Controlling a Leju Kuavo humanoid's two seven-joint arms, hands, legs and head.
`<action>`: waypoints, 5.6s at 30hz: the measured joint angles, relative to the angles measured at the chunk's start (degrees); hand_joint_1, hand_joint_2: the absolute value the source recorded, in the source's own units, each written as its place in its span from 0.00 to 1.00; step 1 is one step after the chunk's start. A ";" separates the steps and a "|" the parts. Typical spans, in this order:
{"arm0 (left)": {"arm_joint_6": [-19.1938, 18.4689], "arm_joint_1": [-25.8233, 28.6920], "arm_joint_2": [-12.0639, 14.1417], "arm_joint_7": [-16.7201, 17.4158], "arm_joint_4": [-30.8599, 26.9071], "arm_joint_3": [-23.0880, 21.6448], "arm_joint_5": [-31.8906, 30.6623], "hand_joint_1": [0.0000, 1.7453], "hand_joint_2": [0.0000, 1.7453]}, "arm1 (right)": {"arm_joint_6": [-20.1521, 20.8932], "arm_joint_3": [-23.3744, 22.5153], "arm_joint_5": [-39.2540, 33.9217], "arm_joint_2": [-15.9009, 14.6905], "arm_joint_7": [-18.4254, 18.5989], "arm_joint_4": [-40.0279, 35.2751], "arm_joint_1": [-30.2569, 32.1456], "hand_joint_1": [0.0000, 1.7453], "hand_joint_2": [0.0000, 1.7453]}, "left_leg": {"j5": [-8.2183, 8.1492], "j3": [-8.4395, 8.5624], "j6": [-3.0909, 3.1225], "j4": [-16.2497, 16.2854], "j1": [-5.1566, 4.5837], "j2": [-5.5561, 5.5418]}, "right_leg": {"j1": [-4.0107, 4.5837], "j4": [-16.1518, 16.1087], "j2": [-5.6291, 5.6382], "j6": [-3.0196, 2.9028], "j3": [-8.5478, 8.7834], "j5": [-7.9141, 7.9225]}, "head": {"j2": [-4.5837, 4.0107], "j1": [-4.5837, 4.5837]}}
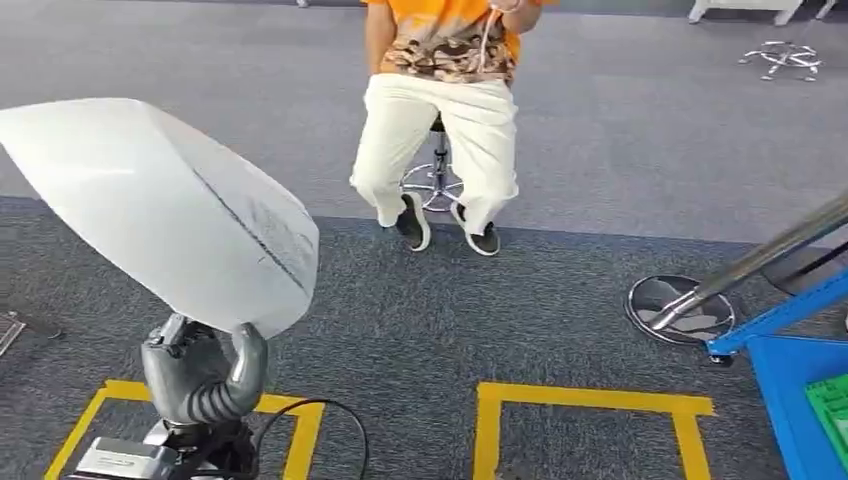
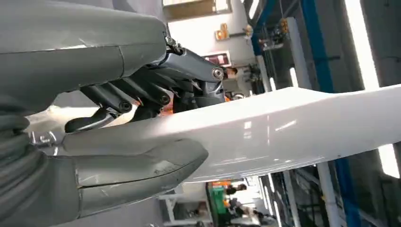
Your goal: Take the parts from the cabinet and place them on the table.
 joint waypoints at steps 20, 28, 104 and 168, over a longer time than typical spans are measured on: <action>1.11 1.07 0.66 0.87 0.13 0.37 -3.41 1.00 1.00 | 0.46 0.00 1.01 -0.13 0.07 0.04 0.05 0.00 0.00 | 0.14 -1.38 -1.04 1.12 -1.06 7.40 | 0.59 -8.55 -7.37 -0.97 6.68 -0.18 | 0.00 -0.79; 0.83 1.00 0.52 0.92 0.22 0.63 -3.21 1.00 1.00 | 0.96 0.00 1.09 -0.17 0.39 -0.02 -0.02 0.00 0.00 | 0.68 -0.46 0.24 -0.17 -0.01 1.54 | 0.19 8.49 -0.48 0.57 -2.44 -6.70 | 0.00 -0.26; 1.31 0.09 0.22 0.85 1.46 0.74 -2.51 1.00 1.00 | 2.38 -0.09 0.07 -0.59 -0.24 -0.37 -0.35 0.00 0.00 | -7.87 -9.51 -2.44 19.15 0.45 3.04 | -0.29 -8.40 -0.84 -1.51 4.77 1.86 | 0.00 -1.40; 1.01 -0.15 0.63 0.59 1.38 0.72 -2.73 1.00 1.00 | 3.39 -0.61 0.13 -0.59 -0.61 -0.39 -0.58 0.00 0.00 | -2.12 -4.97 -2.47 10.24 0.91 3.29 | -0.21 -8.78 -0.37 -1.53 5.02 2.30 | 0.00 -1.40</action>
